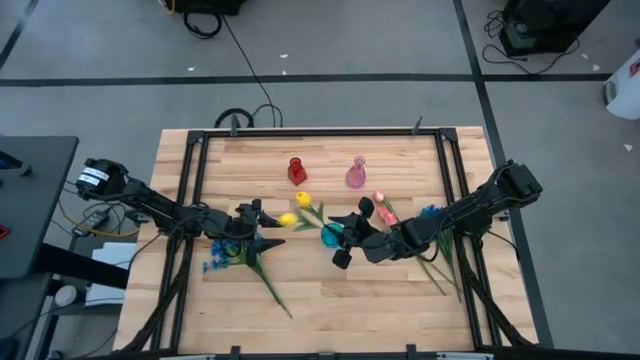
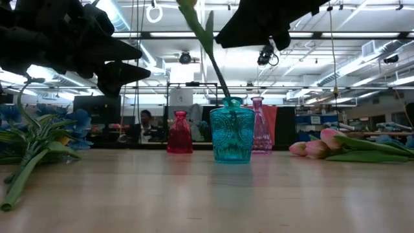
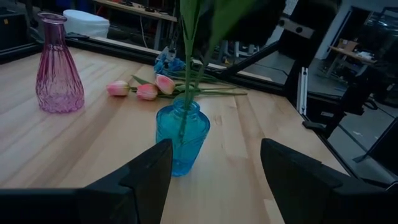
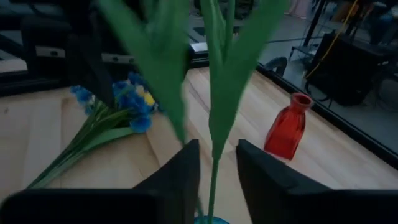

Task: Sort flowers into vase by color
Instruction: Put the middle right blue flowers into the pink vase

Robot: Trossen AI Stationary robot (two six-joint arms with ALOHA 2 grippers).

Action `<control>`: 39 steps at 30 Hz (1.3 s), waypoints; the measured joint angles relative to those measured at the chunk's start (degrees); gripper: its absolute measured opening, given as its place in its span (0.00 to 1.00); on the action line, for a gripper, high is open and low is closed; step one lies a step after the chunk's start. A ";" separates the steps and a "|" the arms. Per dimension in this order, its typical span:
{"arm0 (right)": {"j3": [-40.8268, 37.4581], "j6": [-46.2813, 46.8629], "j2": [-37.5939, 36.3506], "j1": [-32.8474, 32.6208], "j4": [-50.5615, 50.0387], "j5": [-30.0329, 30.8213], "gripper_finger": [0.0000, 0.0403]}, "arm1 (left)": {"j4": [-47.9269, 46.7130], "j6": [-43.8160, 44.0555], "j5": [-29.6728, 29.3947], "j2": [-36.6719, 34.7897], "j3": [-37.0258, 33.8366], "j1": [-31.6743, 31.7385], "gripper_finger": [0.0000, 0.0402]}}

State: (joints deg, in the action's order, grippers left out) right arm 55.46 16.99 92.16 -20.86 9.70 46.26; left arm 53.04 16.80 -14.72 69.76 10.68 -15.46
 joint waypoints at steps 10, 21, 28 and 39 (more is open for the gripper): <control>0.00 2.51 -1.49 -0.04 -3.13 -0.03 0.55 | 0.22 0.02 0.61 0.00 0.00 0.00 0.62; 0.00 5.79 -12.45 -2.54 -14.50 1.40 0.60 | -7.81 -0.31 1.53 -4.12 0.30 0.63 0.62; 0.02 13.31 -15.66 -4.64 -25.92 5.13 0.60 | -25.98 -0.07 1.54 -6.27 6.50 2.01 0.62; -3.72 18.28 -12.62 -7.62 -25.44 6.49 0.58 | -49.00 -3.41 7.89 -6.95 17.36 -3.61 0.62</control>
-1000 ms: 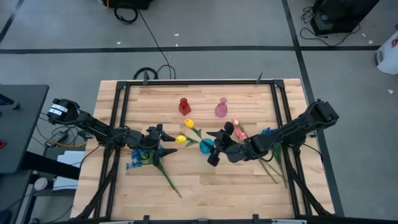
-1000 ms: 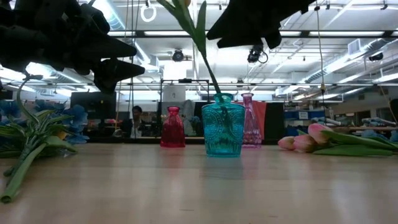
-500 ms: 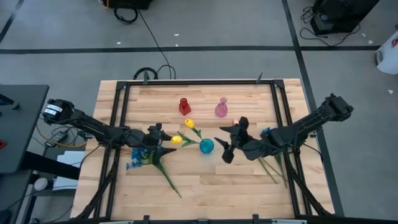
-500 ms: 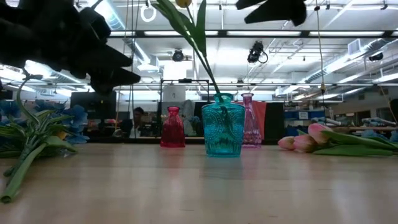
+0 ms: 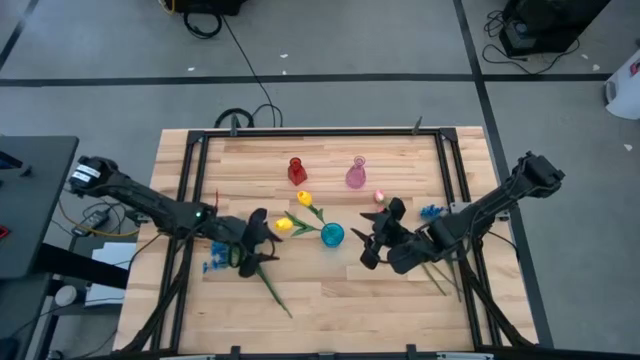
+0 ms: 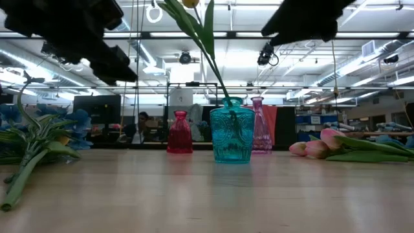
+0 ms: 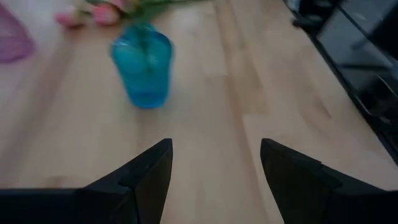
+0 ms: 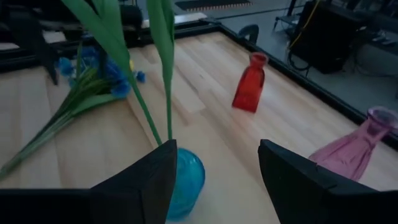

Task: Sort flowers into vase by color
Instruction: Put the middle right blue flowers into the pink vase

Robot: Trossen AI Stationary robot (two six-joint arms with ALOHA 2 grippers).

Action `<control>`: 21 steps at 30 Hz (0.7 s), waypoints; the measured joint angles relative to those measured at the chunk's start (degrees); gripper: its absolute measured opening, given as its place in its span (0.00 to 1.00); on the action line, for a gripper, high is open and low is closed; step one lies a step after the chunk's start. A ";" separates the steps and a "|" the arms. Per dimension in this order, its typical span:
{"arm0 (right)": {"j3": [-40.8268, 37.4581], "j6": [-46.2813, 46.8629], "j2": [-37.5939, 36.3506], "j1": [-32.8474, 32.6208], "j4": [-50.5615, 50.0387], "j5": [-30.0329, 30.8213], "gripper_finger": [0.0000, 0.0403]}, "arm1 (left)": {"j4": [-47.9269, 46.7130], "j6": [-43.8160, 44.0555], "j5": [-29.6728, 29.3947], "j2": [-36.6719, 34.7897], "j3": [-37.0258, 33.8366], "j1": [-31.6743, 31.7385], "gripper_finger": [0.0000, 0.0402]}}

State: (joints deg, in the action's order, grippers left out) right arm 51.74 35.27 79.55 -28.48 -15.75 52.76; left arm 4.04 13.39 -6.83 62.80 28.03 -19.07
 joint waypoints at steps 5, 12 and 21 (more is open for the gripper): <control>-3.80 3.67 -0.90 -2.02 0.65 2.06 0.56 | -4.68 0.02 -1.16 -1.00 0.09 -4.90 0.62; -9.45 4.67 -1.57 -0.25 7.13 -3.13 0.54 | -7.88 -1.18 -5.50 -1.05 0.09 -8.85 0.62; -12.53 -3.07 -2.75 3.18 11.09 -8.87 0.50 | -8.93 3.39 -2.86 -0.98 1.06 -9.25 0.62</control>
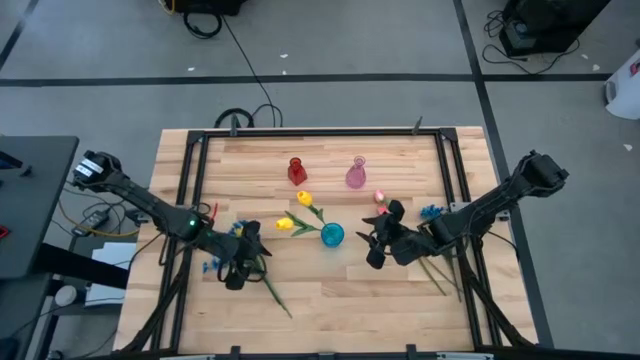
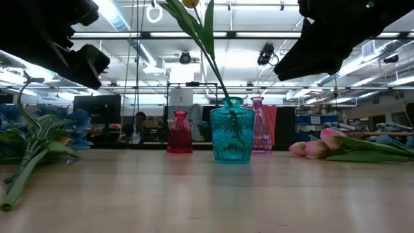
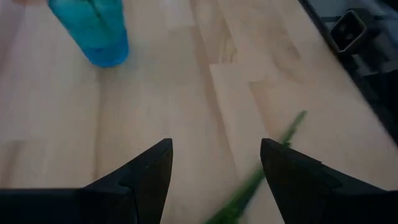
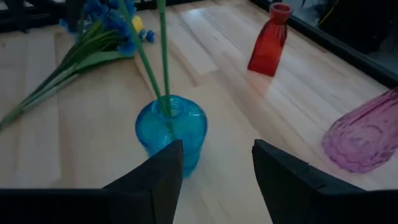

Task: Sort flowers into vase by color
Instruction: Put the middle right blue flowers into the pink vase

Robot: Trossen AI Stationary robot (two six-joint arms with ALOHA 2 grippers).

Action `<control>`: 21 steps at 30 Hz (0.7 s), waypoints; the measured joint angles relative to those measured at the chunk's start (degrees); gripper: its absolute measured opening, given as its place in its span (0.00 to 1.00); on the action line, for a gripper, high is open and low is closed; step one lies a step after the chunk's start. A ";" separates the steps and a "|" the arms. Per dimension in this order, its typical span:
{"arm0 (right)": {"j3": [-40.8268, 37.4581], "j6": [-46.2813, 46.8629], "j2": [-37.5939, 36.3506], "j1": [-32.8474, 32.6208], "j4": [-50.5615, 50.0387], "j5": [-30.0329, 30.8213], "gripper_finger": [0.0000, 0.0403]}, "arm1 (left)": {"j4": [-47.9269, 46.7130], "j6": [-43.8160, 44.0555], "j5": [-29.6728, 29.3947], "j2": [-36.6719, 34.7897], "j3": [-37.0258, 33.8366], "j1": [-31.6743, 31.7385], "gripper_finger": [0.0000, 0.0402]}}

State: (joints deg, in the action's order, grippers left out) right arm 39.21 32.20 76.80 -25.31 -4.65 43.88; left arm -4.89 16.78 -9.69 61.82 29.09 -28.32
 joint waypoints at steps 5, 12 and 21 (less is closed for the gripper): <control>-1.23 -2.39 -1.60 1.11 2.40 -0.42 0.50 | -1.15 -0.05 0.34 1.62 2.94 -2.30 0.62; -1.23 -3.92 -2.02 1.14 3.43 -0.51 0.50 | -1.50 -7.88 0.44 7.47 4.10 -4.14 0.62; -1.21 -3.88 -2.02 1.09 5.05 -0.65 0.50 | -0.90 -12.02 1.30 9.77 4.12 -2.78 0.62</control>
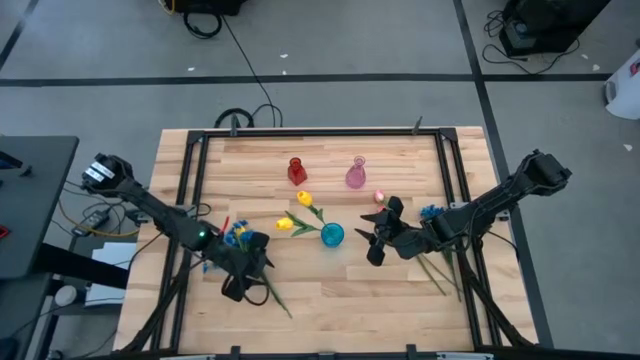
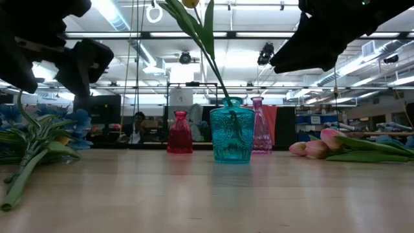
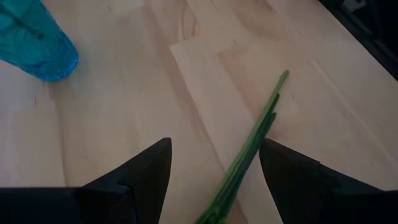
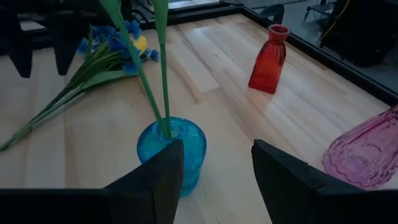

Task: Sort flowers into vase by color
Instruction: Put the middle right blue flowers into the pink vase

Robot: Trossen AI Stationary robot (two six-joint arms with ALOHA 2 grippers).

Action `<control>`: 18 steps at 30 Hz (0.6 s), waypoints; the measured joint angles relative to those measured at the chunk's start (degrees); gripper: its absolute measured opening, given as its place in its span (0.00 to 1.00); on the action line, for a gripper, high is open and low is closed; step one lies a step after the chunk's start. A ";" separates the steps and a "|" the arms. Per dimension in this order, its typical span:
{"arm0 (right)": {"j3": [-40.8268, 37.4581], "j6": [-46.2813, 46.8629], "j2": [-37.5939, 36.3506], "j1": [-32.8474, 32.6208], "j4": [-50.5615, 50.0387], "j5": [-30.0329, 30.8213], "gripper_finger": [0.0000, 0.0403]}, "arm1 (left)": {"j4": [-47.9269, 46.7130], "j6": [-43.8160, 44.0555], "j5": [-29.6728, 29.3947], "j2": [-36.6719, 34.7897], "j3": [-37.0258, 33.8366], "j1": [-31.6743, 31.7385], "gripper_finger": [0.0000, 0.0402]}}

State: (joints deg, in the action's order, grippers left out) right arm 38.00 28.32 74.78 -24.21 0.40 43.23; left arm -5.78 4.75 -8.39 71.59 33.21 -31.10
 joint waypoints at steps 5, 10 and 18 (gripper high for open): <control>0.00 0.00 0.02 -0.01 0.97 -0.01 0.50 | -0.13 -0.12 2.05 0.04 0.00 1.78 0.62; 0.00 0.00 0.04 0.71 1.27 0.01 0.50 | -0.19 -1.38 2.04 0.04 0.00 2.92 0.62; 0.00 0.15 0.07 1.19 1.30 0.17 0.50 | 1.26 -0.04 4.30 1.97 0.00 3.00 0.62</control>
State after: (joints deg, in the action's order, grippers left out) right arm 38.00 28.47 74.85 -23.03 1.69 43.40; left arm -4.52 4.72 -4.08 73.56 33.21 -28.10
